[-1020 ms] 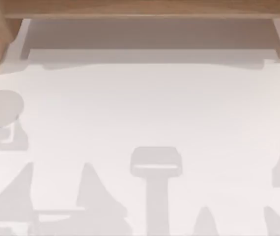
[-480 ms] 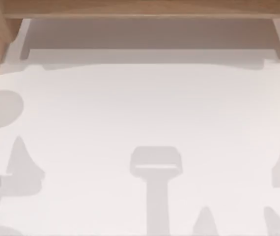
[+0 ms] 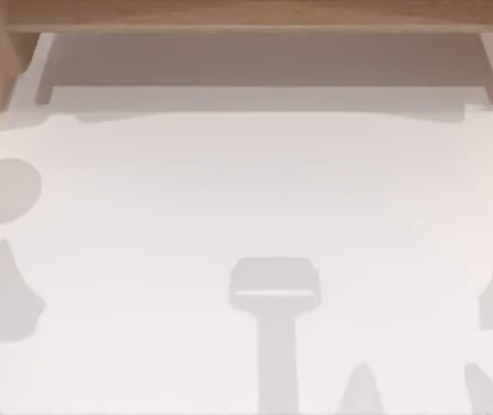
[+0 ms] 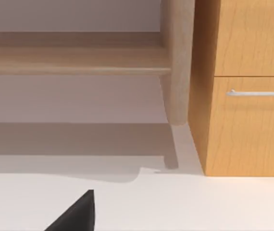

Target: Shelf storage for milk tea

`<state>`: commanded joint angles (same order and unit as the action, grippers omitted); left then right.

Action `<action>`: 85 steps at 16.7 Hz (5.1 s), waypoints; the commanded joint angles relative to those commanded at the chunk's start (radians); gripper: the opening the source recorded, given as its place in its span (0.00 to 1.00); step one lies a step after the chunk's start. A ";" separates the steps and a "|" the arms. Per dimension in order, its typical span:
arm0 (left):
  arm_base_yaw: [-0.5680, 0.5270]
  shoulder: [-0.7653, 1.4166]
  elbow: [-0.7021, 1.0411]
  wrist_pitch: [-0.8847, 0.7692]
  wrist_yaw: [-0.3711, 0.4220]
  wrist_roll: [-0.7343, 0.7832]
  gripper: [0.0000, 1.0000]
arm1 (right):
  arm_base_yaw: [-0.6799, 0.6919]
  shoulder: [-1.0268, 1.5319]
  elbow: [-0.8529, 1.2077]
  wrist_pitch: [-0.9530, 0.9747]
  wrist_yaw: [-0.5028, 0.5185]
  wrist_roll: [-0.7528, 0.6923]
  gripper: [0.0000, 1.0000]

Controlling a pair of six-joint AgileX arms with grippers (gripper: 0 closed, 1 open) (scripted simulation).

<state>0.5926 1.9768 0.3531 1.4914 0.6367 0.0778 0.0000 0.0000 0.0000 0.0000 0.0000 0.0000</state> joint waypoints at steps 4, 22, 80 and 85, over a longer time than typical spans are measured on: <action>-0.012 0.005 0.012 -0.007 -0.010 -0.001 1.00 | 0.000 0.000 0.000 0.000 0.000 0.000 1.00; -0.152 0.146 0.284 -0.124 -0.149 -0.023 0.62 | 0.000 0.000 0.000 0.000 0.000 0.000 1.00; -1.063 -0.053 1.109 -1.126 -1.073 -0.115 0.00 | 0.000 0.000 0.000 0.000 0.000 0.000 1.00; -1.064 -0.042 1.118 -1.118 -1.068 -0.112 0.00 | 0.000 0.000 0.000 0.000 0.000 0.000 1.00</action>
<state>-0.4709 1.9353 1.4713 0.3731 -0.4313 -0.0337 0.0000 0.0000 0.0000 0.0000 0.0000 0.0000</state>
